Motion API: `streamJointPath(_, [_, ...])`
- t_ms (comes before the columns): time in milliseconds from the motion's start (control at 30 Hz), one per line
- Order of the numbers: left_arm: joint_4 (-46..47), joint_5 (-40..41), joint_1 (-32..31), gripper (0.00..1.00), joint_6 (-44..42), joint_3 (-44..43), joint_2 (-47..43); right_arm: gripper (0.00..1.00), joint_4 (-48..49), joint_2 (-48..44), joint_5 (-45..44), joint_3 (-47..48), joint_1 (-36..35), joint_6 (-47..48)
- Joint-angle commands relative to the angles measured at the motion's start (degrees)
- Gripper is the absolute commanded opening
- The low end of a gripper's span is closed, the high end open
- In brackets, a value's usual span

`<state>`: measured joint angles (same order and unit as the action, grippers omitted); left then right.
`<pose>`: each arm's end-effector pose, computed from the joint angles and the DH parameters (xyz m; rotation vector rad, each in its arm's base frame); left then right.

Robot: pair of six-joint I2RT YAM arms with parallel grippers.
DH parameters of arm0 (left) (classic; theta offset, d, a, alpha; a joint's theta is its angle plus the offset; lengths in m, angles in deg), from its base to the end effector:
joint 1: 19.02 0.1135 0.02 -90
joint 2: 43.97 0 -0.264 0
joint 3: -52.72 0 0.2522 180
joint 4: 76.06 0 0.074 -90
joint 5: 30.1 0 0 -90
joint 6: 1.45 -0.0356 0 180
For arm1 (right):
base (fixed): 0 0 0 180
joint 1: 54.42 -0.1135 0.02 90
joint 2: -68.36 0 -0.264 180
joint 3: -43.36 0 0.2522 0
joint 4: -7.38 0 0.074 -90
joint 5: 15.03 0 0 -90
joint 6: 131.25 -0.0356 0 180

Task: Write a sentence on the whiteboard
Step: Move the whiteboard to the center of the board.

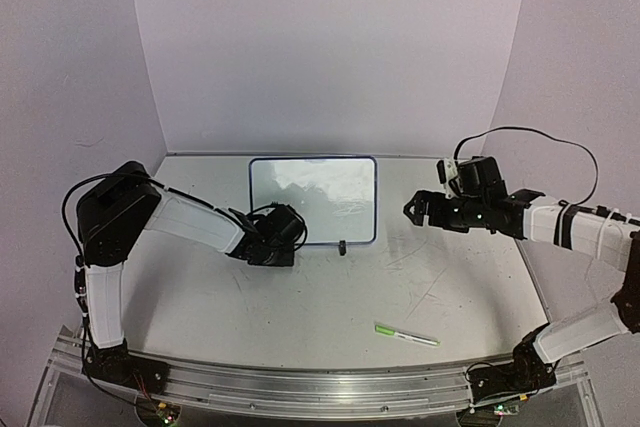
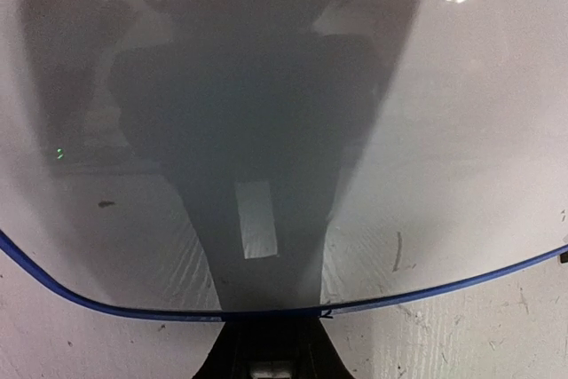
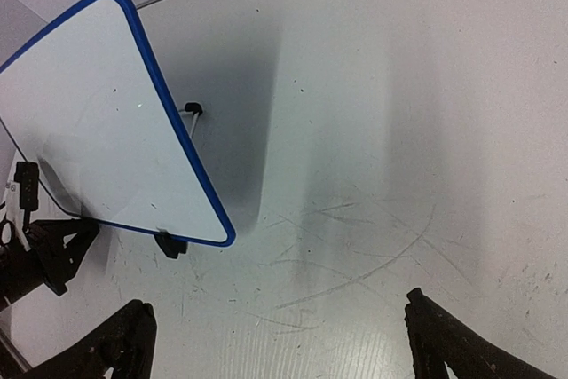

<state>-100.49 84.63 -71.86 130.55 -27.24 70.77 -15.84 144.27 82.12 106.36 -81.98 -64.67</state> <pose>0.2487 -0.3035 0.1181 0.0847 2.4692 -0.1342 0.2549 0.1380 0.2488 -0.1538 2.2636 0.6237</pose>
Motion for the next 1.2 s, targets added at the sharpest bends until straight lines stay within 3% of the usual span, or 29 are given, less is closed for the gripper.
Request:
streamJointPath(0, [-0.58,0.04,-4.51,0.05,3.3,2.12,-1.66,0.98,-0.87,0.49,-1.06,1.36,-1.47,0.1])
streamJointPath(433, [-4.01,3.81,-7.9,0.08,19.85,4.82,-3.63,0.98,-0.99,1.44,-1.81,1.37,-4.24,-0.73])
streamJointPath(500, [-4.18,3.63,-8.48,0.15,19.78,4.53,-3.96,0.98,-1.0,1.36,-1.92,1.39,-4.63,-0.73])
streamJointPath(567, [-4.11,3.4,-8.91,0.33,19.48,4.67,-4.87,0.98,-1.06,1.42,-2.09,1.31,-4.96,-0.59])
streamJointPath(633, [-4.1,3.06,-9.11,0.42,18.71,5.06,-5.98,0.98,-1.4,1.44,-2.13,1.3,-5.35,-0.51])
streamJointPath(767, [-4.15,0.93,-9.45,0.47,16.84,7.48,-10.23,0.98,-3.62,1.3,-1.83,1.43,-6.99,0.2])
streamJointPath(933, [-3.67,-1.27,-10.97,0.68,11.6,12.92,-20.68,0.98,-10.29,0.6,-0.99,2.2,-11.7,1.84])
streamJointPath(1167, [4.34,-5.26,-10.97,0.78,-0.86,19.04,-35.66,0.9,-29.6,2.3,-4.44,4.91,-27.4,0.81])
